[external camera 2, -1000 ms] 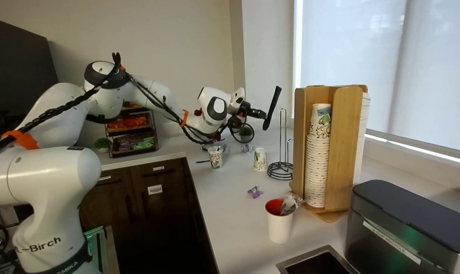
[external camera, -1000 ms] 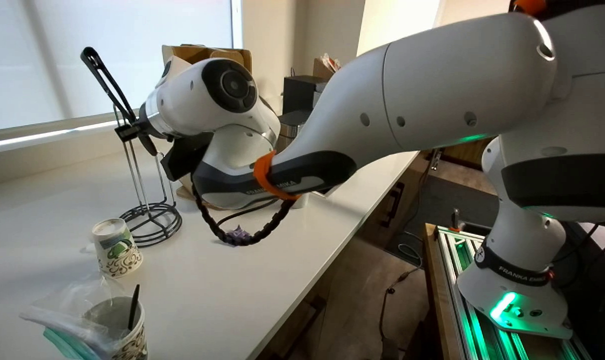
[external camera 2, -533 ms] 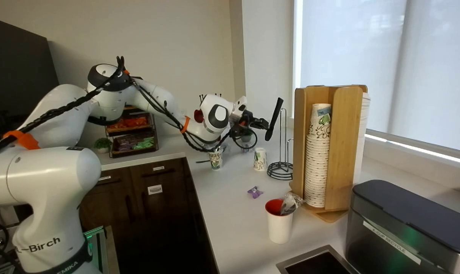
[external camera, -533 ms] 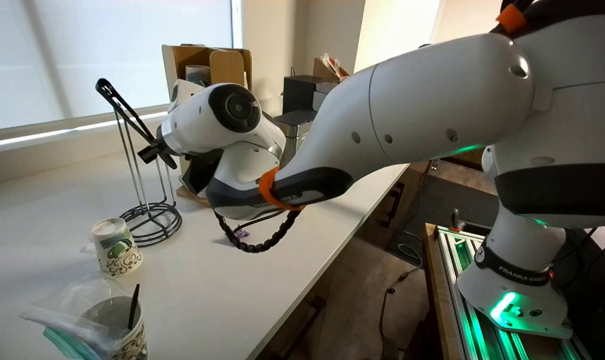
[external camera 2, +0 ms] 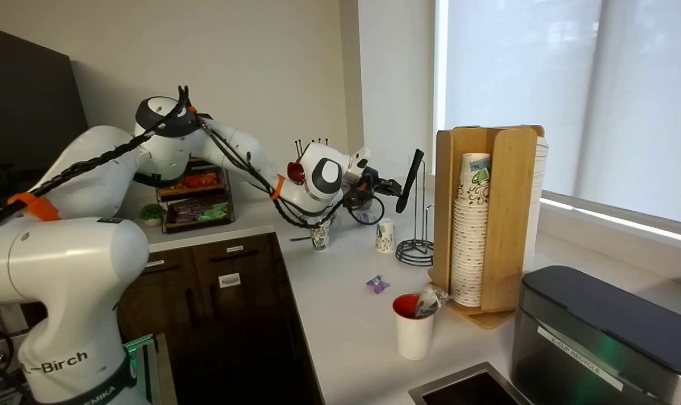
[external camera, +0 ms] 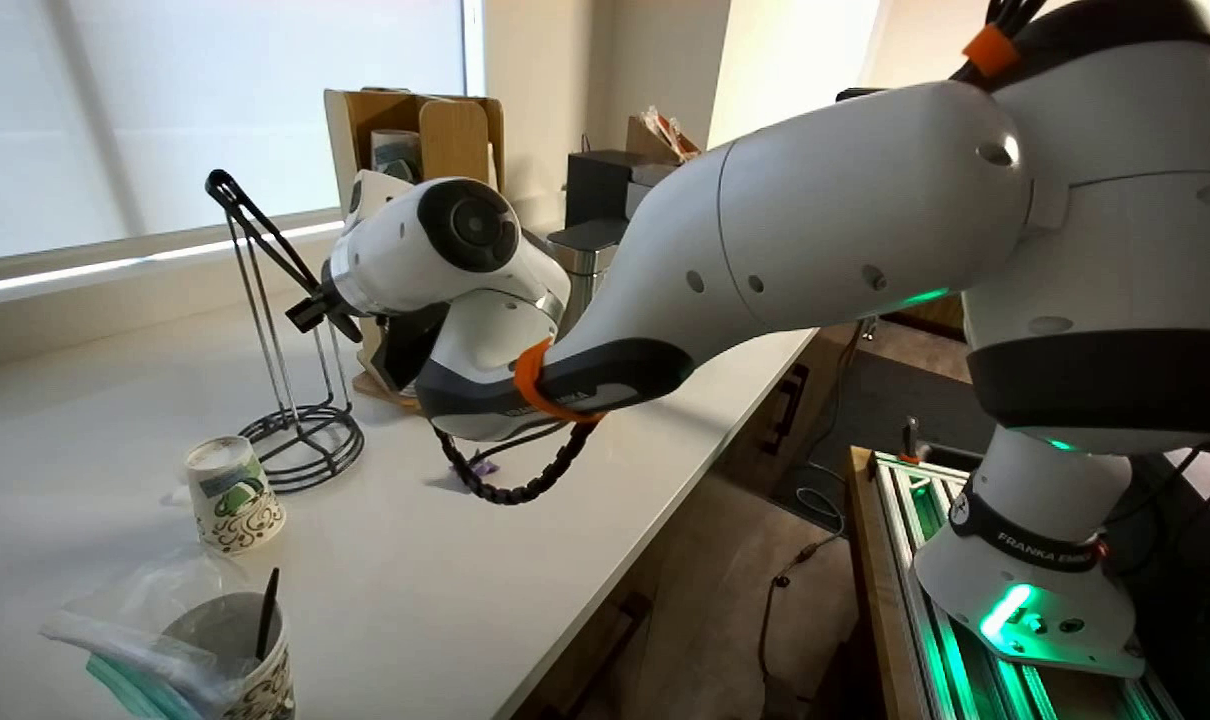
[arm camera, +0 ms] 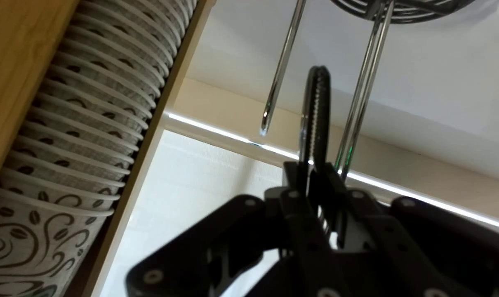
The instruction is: Put the cup on the countertop and the tweezers on the stand
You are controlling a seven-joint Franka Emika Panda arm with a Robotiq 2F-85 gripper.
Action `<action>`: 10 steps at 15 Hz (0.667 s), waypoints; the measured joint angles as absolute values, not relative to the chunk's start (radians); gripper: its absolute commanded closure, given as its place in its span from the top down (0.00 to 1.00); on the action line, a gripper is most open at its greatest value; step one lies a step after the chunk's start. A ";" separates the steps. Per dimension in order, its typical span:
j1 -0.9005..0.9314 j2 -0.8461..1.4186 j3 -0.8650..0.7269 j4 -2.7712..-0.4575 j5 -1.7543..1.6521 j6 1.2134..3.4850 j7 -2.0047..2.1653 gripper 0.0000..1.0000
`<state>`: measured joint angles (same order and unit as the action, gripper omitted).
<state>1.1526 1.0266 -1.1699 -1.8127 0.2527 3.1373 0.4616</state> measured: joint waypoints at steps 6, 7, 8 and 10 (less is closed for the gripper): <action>1.112 1.013 -1.119 -1.805 0.256 3.241 0.461 0.04; 1.101 1.011 -1.106 -1.804 0.259 3.263 0.461 0.04; 1.090 1.010 -1.096 -1.804 0.265 3.279 0.461 0.04; 1.072 1.009 -1.076 -1.799 0.279 3.296 0.456 0.04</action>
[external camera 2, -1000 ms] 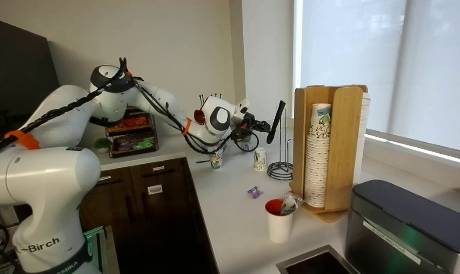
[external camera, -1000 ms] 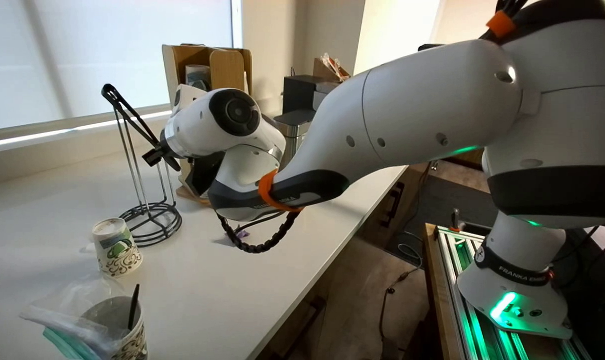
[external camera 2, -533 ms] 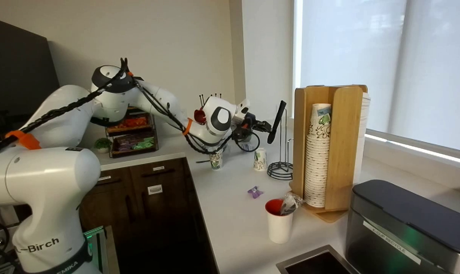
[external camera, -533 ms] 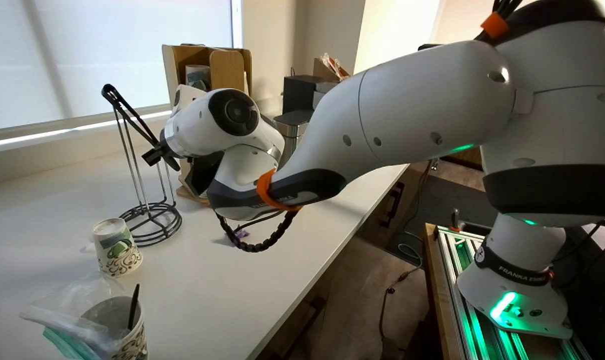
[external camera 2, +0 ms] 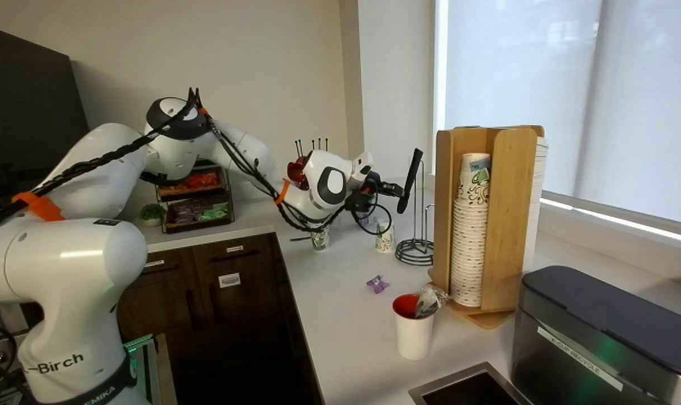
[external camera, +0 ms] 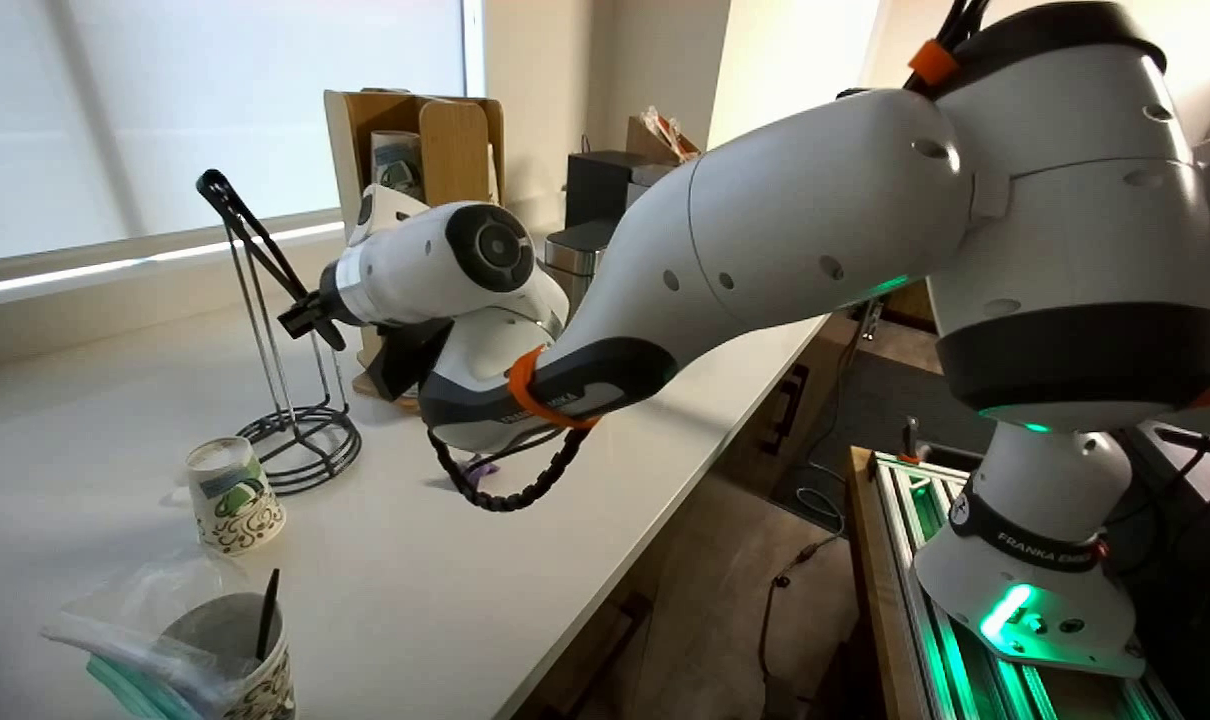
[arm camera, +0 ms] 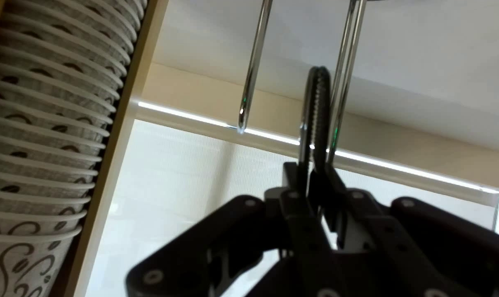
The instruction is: Put the cup on the countertop and the tweezers on the stand
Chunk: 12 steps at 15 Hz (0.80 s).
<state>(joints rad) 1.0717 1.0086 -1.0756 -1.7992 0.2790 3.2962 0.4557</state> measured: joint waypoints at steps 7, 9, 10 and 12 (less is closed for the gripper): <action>1.028 0.982 -1.004 -1.778 0.317 3.318 0.423 0.04; 1.022 0.973 -0.996 -1.775 0.324 3.320 0.414 0.04; 1.020 0.970 -0.996 -1.773 0.328 3.322 0.409 0.04; 1.015 0.960 -0.996 -1.769 0.331 3.322 0.400 0.04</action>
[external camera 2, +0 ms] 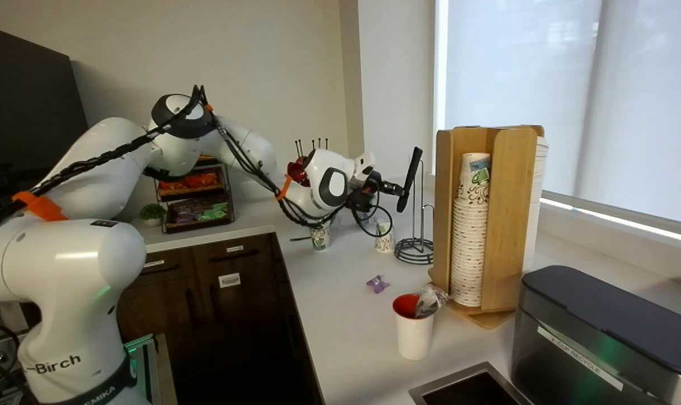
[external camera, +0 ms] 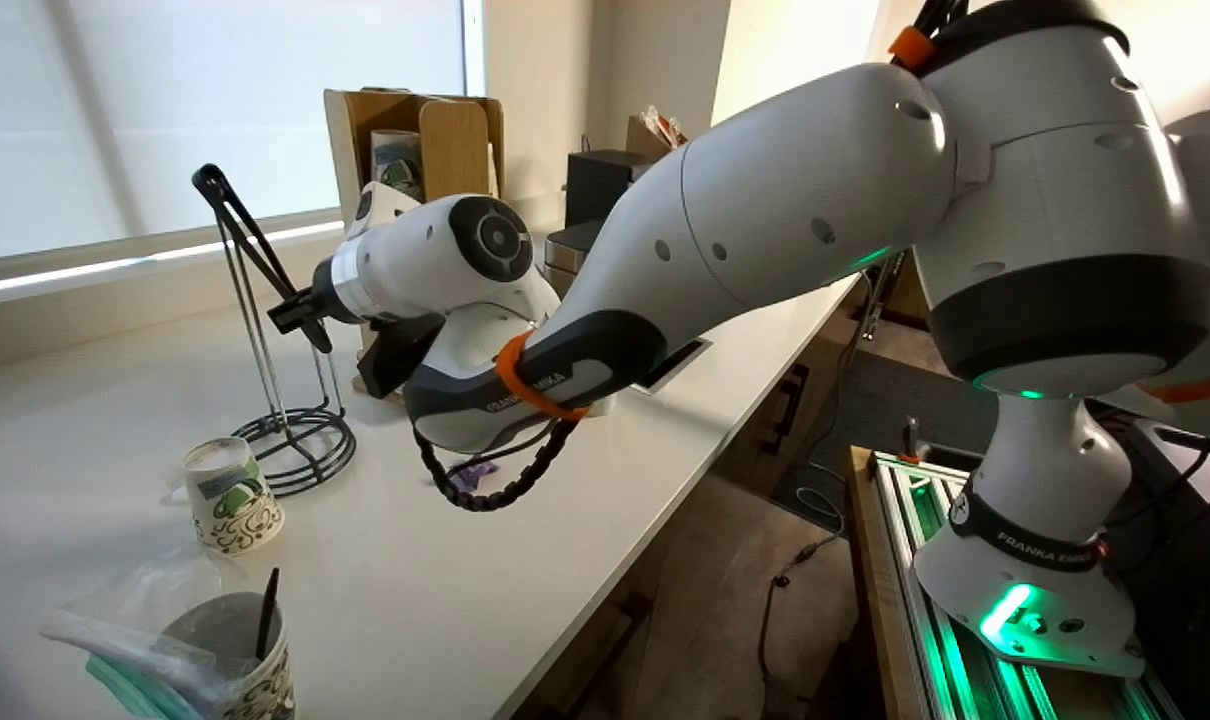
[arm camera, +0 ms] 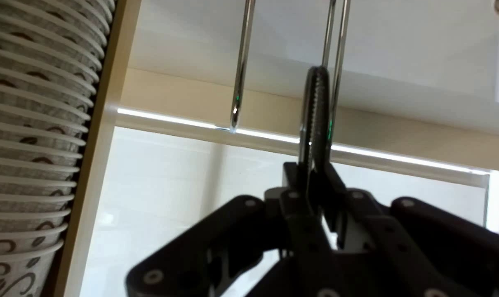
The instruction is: Put the cup on the countertop and the tweezers on the stand
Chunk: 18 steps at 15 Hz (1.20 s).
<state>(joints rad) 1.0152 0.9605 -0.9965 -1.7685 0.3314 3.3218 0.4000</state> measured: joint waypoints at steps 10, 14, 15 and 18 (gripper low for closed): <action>1.012 0.957 -1.008 -1.751 0.329 3.307 0.399 0.04; 1.012 0.958 -1.010 -1.735 0.328 3.243 0.399 0.04; 1.012 0.958 -1.010 -1.730 0.328 3.227 0.399 0.04; 1.010 0.958 -1.010 -1.718 0.328 3.205 0.399 0.04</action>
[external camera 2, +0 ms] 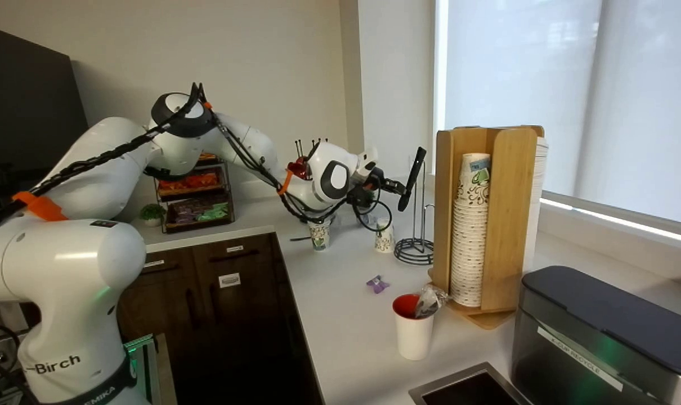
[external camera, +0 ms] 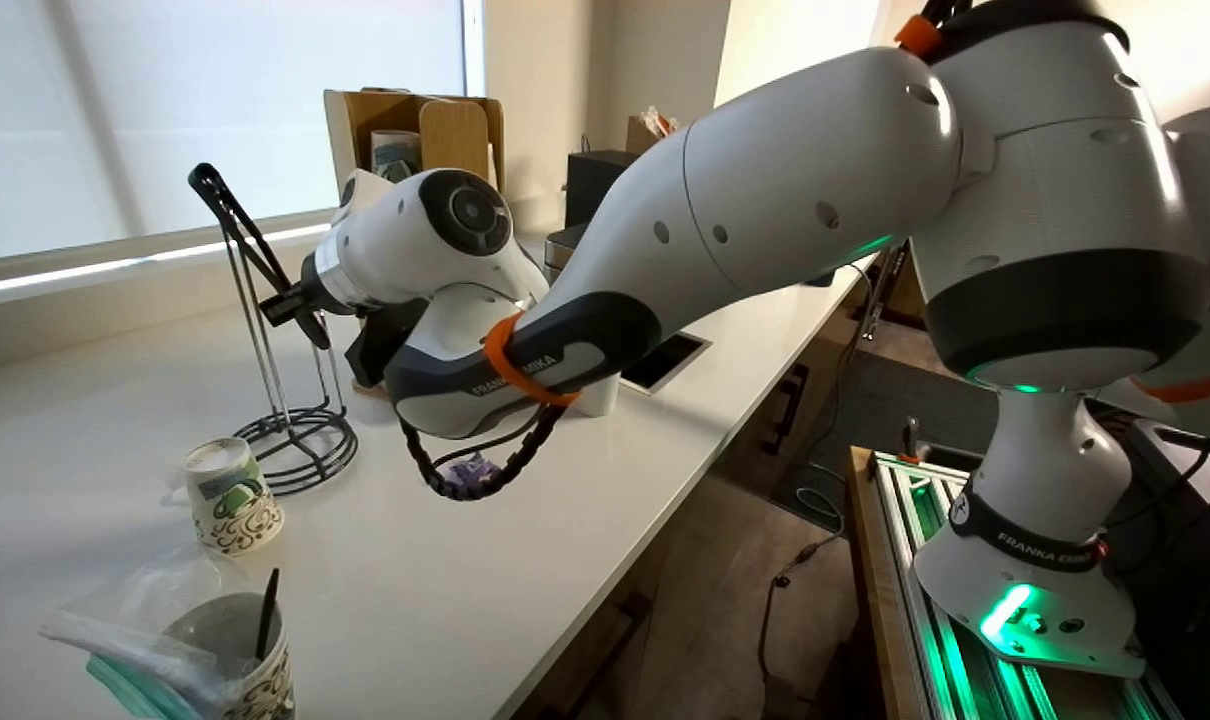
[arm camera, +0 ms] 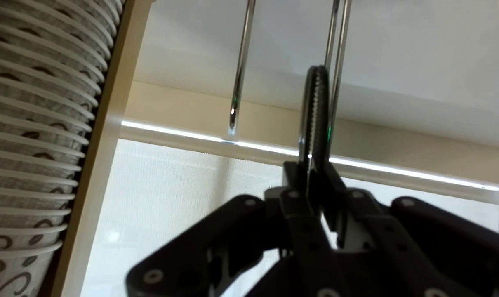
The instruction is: Put the cup on the countertop and the tweezers on the stand
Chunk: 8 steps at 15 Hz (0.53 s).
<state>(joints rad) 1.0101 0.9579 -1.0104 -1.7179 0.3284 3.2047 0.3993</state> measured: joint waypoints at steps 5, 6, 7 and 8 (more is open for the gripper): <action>1.009 0.959 -1.010 -1.708 0.327 3.165 0.399 0.60; 1.009 0.960 -1.009 -1.707 0.325 3.153 0.399 0.69; 1.009 0.960 -1.008 -1.707 0.324 3.141 0.399 0.77; 1.008 0.960 -1.006 -1.707 0.323 3.132 0.399 0.84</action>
<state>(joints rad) 1.0081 0.9604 -1.0064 -1.7074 0.3226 3.1323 0.3994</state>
